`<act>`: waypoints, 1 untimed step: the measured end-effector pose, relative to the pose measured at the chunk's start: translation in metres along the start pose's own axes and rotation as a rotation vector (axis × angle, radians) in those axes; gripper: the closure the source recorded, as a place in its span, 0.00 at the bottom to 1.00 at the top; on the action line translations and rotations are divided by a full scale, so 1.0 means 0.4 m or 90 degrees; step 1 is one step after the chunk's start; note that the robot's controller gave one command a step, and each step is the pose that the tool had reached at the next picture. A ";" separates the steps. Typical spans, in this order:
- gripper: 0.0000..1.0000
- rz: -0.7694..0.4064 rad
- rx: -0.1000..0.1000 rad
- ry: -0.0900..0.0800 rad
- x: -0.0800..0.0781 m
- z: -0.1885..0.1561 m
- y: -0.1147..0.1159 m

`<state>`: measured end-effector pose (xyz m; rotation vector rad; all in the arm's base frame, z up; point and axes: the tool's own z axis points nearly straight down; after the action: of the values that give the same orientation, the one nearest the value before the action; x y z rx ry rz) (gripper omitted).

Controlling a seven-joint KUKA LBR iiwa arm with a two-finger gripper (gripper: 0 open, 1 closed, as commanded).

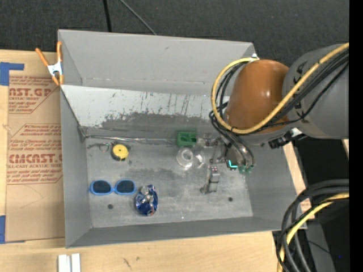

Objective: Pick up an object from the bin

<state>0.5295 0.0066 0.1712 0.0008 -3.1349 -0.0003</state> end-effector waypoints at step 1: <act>0.00 0.070 -0.001 0.002 0.105 0.234 0.096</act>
Offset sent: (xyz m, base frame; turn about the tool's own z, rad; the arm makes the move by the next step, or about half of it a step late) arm -0.0392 0.0357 -0.0887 0.1115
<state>0.4867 0.0450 0.0779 -0.1701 -3.1269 -0.0021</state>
